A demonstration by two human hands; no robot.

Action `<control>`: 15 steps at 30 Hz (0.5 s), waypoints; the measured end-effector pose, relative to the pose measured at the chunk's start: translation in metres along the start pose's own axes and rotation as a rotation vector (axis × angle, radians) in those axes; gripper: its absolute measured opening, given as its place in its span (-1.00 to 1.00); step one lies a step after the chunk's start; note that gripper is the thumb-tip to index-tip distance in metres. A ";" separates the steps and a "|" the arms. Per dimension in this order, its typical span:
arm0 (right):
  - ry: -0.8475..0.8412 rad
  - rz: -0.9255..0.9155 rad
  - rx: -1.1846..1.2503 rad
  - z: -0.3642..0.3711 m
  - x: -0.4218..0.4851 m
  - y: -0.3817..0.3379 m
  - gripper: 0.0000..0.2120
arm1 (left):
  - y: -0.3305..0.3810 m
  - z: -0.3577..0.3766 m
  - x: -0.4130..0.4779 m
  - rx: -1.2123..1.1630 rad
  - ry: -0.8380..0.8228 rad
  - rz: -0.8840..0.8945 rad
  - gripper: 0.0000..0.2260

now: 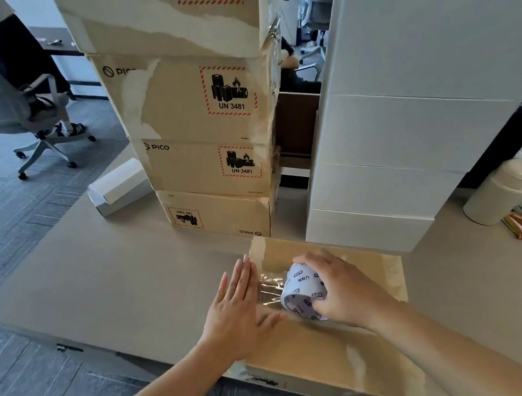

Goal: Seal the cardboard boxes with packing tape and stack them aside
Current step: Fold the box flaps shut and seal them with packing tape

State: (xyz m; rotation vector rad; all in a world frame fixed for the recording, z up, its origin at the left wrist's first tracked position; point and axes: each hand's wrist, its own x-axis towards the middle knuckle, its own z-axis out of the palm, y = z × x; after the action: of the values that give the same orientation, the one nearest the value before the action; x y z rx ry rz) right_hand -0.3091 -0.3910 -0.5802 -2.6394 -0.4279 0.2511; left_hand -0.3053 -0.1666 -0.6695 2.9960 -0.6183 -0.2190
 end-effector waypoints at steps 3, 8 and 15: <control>0.016 0.011 -0.004 0.003 0.001 -0.001 -0.31 | 0.000 -0.003 0.001 0.021 -0.043 0.016 0.01; 0.064 -0.010 0.034 0.017 -0.001 0.008 -0.36 | -0.002 -0.003 0.005 0.048 -0.053 0.050 0.09; 0.120 -0.044 0.061 0.021 0.000 0.008 -0.39 | -0.004 -0.004 0.006 0.072 -0.057 0.103 -0.07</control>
State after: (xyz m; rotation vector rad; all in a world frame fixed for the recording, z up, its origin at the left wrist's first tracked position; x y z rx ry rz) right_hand -0.3118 -0.3893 -0.6025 -2.5657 -0.4315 0.0902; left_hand -0.2983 -0.1655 -0.6670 3.0248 -0.8012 -0.2824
